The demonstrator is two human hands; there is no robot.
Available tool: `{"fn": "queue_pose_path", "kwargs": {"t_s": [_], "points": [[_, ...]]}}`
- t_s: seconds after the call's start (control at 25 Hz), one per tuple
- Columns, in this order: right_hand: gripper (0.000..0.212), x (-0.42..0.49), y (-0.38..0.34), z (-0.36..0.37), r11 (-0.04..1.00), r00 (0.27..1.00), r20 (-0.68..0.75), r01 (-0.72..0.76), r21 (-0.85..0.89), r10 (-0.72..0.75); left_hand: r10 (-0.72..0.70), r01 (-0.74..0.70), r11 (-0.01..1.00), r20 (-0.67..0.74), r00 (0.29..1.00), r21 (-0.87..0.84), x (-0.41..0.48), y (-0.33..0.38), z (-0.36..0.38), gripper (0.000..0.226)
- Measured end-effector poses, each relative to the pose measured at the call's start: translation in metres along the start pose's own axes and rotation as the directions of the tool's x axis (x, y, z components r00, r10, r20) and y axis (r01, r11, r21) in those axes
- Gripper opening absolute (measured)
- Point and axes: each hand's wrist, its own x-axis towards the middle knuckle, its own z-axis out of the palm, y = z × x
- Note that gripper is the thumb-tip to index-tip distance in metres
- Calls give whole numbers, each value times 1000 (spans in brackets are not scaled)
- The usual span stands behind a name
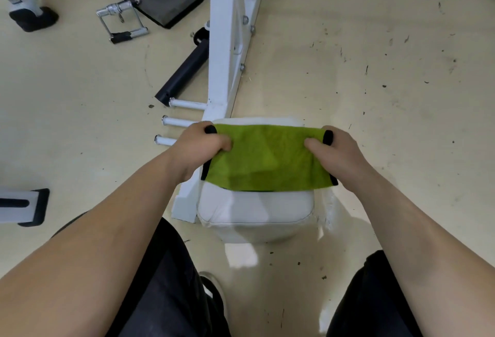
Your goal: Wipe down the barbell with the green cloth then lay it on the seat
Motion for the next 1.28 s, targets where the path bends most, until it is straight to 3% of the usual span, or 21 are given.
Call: {"fn": "queue_pose_path", "kwargs": {"t_s": [0.08,0.2,0.4,0.6,0.76,0.88,0.96,1.08,1.12,1.28], "points": [[28,-3,-11,-2,995,994,-47,97,-9,-98,41,-47,994,-63,997,-95,-7,5,-5,9],[32,-4,-19,-2,983,981,-92,176,57,-170,119,-126,991,-123,985,-51,-13,2,-13,7],[51,3,-8,16,985,999,3,-43,165,43,255,-216,930,-100,962,297,-10,-18,-21,16],[29,5,-3,44,974,991,49,-128,188,121,161,-108,971,-251,955,214,-3,-14,-33,20],[10,-1,0,50,1000,1000,1,8,2,-8,129,-120,990,-131,983,72,-15,1,-6,6],[16,1,0,40,996,992,-108,57,-67,-64,157,-159,987,-67,985,-12,-19,15,27,6],[19,2,1,30,998,993,-121,3,67,6,172,-172,984,13,985,40,-17,19,52,16],[20,0,5,20,996,998,-56,-27,84,32,125,-165,979,281,951,121,-16,20,81,51],[21,-1,6,18,996,999,-22,-32,77,34,139,-209,958,324,936,195,-12,18,85,53],[13,-4,8,14,1000,999,39,-1,-3,1,239,-272,914,142,961,300,4,17,80,44]]}}
